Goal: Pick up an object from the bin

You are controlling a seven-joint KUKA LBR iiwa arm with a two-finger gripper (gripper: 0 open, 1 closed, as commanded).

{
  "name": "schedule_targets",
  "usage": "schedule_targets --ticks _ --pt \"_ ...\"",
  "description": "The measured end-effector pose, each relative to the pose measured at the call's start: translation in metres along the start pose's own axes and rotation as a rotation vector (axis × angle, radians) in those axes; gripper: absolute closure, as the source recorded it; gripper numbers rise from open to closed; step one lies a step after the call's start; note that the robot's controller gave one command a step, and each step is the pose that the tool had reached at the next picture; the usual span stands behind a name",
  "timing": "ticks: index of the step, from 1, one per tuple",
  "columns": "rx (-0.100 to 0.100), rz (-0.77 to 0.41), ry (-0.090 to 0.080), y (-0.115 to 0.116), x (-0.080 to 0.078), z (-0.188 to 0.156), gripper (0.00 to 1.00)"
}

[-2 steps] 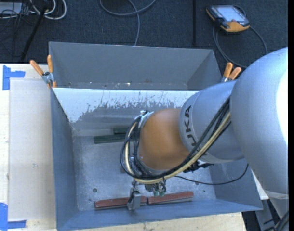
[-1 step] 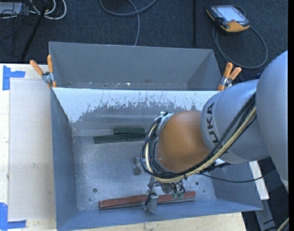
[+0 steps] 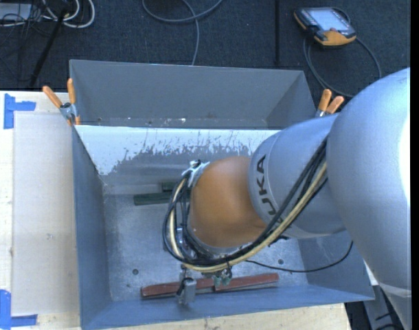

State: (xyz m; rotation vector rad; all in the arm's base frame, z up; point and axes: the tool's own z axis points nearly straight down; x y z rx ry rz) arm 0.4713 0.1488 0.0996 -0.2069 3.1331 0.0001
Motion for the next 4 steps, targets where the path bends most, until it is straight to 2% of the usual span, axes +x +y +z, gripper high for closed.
schedule_targets --ticks 1,2,4 --pt "-0.001 0.051 0.002 -0.051 -0.004 0.017 0.0" --pt "-0.001 -0.086 0.003 -0.011 0.004 0.03 1.0" --pt "0.0 -0.081 0.005 -0.012 0.005 0.026 1.0"
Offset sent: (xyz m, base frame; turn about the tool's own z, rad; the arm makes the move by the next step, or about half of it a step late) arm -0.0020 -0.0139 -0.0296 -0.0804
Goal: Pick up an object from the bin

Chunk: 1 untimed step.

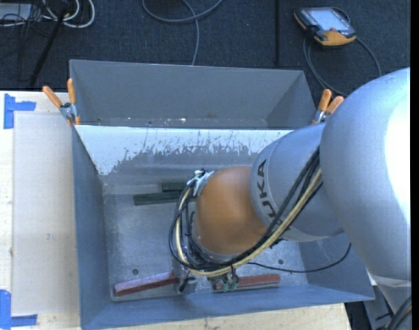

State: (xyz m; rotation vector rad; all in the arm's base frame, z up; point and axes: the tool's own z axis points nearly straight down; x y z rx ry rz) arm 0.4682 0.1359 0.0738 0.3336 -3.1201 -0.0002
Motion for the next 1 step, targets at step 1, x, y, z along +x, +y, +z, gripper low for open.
schedule_targets --ticks 1 --pt "0.0 0.0 -0.003 0.0007 -0.0008 -0.0543 1.0"
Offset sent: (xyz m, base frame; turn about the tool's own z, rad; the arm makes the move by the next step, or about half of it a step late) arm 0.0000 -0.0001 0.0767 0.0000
